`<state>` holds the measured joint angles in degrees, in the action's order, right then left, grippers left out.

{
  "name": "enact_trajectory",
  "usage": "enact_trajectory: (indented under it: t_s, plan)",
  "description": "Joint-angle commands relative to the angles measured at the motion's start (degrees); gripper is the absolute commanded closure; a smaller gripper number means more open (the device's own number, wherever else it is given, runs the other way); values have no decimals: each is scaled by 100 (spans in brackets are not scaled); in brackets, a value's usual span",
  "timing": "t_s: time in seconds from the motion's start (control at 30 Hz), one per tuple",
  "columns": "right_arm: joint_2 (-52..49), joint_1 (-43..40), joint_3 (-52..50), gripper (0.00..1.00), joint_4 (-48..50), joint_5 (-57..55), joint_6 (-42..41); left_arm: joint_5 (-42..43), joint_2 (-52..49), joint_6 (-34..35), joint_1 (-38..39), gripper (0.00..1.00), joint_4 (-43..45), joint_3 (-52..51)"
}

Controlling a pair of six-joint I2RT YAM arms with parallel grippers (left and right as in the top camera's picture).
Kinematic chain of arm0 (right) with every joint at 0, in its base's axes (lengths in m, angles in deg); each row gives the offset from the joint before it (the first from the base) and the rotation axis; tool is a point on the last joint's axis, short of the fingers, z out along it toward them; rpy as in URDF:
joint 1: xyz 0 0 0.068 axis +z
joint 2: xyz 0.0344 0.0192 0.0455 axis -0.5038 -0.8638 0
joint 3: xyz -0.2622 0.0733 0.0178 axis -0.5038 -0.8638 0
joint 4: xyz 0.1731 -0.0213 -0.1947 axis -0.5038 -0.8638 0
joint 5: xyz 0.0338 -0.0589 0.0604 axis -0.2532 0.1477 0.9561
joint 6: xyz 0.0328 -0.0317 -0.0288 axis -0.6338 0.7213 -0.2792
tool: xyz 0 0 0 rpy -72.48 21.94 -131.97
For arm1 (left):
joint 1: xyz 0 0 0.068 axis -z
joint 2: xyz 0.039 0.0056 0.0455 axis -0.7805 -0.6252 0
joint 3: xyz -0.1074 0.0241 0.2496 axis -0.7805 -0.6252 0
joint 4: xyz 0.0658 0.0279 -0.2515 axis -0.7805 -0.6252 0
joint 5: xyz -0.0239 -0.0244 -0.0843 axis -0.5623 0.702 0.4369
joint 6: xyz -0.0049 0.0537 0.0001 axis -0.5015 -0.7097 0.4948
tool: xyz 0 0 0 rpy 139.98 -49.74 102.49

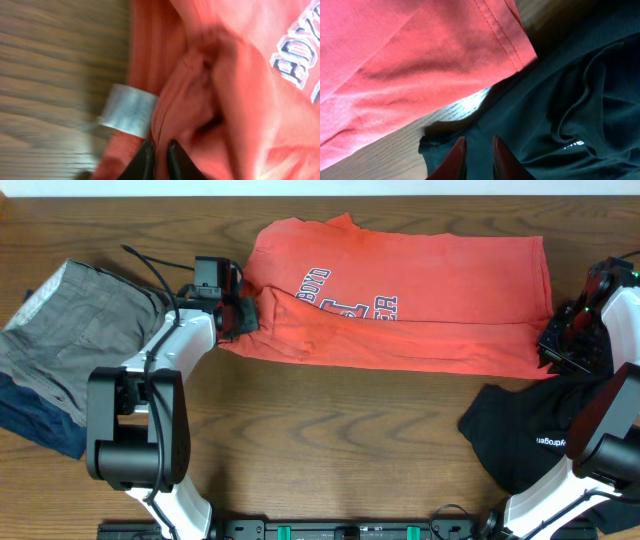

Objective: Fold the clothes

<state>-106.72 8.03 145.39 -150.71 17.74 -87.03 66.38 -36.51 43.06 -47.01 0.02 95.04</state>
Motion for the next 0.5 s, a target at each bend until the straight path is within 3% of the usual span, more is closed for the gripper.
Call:
enact_trajectory:
  t_s: [0.0, 0.47]
  plan:
    - [151, 0, -33, 84, 24, 0, 7, -535, 87, 116, -13, 87, -48, 170]
    - [151, -92, -190, 88, -625, -129, 129, -529, -111, 352, -13, 86, -1119, 168]
